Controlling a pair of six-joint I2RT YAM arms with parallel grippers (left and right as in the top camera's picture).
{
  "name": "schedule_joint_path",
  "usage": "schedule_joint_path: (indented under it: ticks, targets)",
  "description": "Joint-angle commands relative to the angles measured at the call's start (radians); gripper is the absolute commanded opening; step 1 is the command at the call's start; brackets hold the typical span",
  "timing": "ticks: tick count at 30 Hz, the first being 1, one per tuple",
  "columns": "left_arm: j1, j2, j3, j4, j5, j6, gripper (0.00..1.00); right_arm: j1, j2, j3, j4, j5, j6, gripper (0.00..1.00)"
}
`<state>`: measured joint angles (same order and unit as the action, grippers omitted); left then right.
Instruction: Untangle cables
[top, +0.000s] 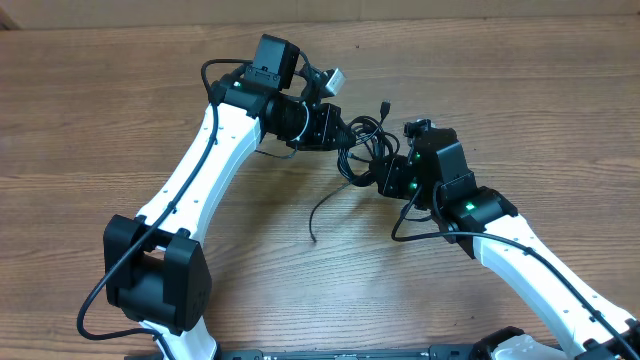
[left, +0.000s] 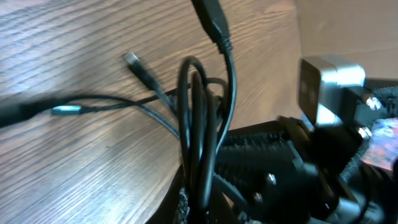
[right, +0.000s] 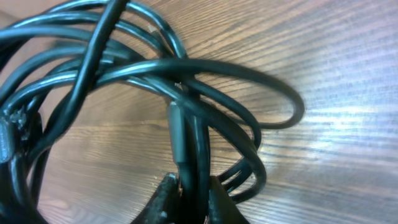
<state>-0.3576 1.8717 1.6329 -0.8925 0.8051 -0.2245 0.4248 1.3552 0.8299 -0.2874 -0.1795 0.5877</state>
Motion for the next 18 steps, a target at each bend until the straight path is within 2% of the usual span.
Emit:
schedule_joint_path:
  ticks: [1, 8, 18]
  targets:
    - [-0.001, -0.026, 0.005, 0.013, 0.122, 0.023, 0.04, 0.005, 0.004, 0.023, 0.02, -0.023, 0.045, 0.04]
    - [0.006, -0.026, 0.005, 0.039, 0.09, 0.022, 0.04, 0.005, 0.003, 0.023, 0.024, -0.1, 0.043, 0.04]
    - [0.004, -0.026, 0.005, 0.046, -0.262, -0.046, 0.04, 0.0, -0.034, 0.023, 0.129, -0.426, -0.071, 0.04]
